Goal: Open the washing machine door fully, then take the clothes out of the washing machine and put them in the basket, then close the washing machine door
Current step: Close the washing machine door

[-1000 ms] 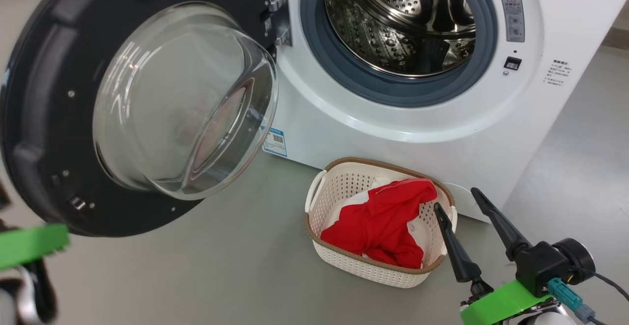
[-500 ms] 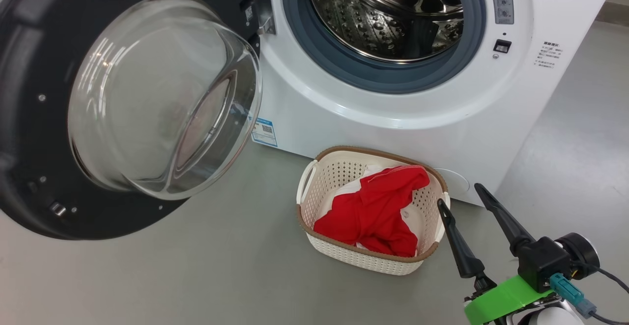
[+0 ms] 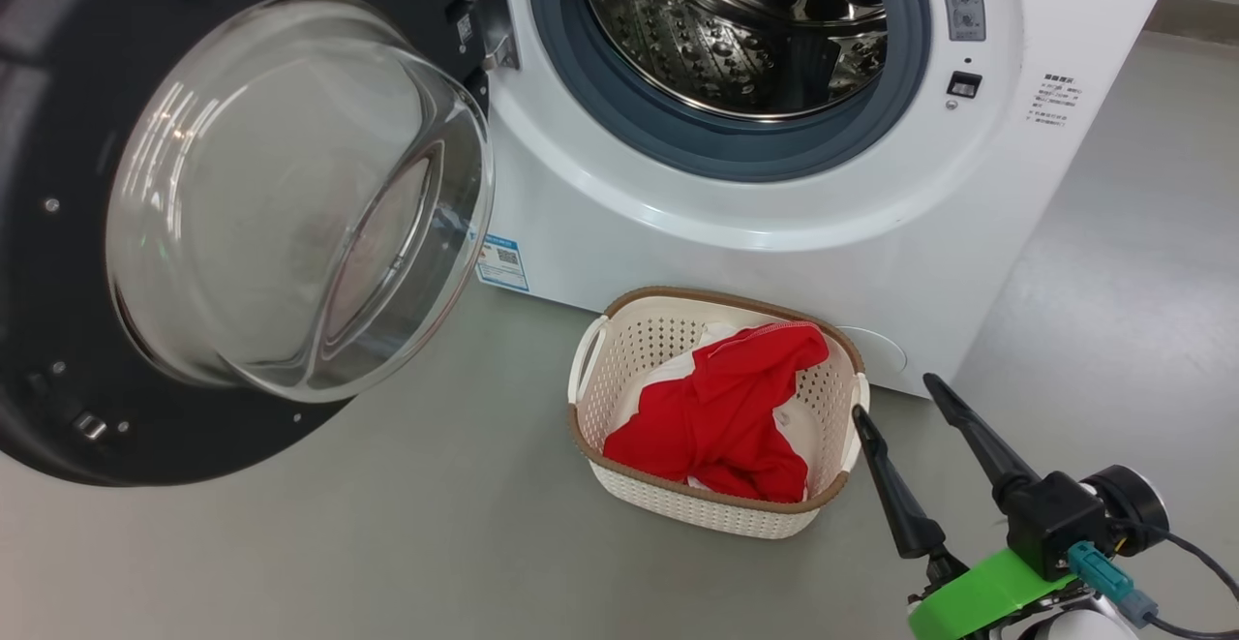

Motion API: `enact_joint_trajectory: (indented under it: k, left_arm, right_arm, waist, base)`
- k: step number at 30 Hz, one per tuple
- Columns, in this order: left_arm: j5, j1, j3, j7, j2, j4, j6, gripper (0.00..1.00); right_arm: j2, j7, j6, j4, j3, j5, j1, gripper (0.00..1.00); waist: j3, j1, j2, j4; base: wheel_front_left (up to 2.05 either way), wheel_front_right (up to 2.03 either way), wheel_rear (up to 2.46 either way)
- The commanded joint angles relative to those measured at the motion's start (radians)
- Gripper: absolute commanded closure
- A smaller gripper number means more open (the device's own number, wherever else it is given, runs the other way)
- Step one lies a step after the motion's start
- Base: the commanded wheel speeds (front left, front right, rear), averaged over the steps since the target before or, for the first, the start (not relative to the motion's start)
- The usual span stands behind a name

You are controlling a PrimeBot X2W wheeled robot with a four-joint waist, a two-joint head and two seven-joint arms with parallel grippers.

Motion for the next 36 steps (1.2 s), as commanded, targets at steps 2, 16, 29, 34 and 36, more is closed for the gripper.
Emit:
enact_joint_trajectory:
  k: [2,16,29,34,36]
  left_arm:
    - [-0.047,-0.036,0.016,0.087,0.057,0.015,-0.019,1.0]
    - [-0.086,-0.027,0.001,0.234,0.072,0.052,-0.048,1.0]
    - [-0.151,0.048,0.011,0.339,0.011,-0.039,-0.086,1.0]
    - [-0.172,0.095,0.016,0.378,-0.013,-0.108,-0.084,1.0]
    - [-0.18,0.116,0.019,0.391,-0.025,-0.141,-0.078,1.0]
  right_arm:
    - [-0.016,-0.006,0.003,-0.014,0.036,0.003,-0.046,0.0]
    - [-0.015,-0.006,0.003,-0.01,0.054,0.009,-0.046,0.0]
    - [0.003,-0.006,0.003,-0.01,0.045,0.01,-0.048,0.0]
    - [0.008,-0.006,0.003,-0.009,0.041,0.011,-0.043,0.0]
    - [0.01,-0.006,0.003,-0.009,0.039,0.012,-0.042,0.0]
  waist:
    - [-0.002,0.0,0.0,-0.006]
    - [0.009,0.0,0.0,-0.025]
    - [0.011,0.0,0.0,-0.015]
    - [0.004,0.0,0.0,-0.012]
    - [0.001,0.0,0.0,-0.011]
  base:
    - [0.0,0.0,0.0]
    - [0.0,0.0,0.0]
    - [0.0,0.0,0.0]
    - [0.0,0.0,0.0]
    - [0.0,0.0,0.0]
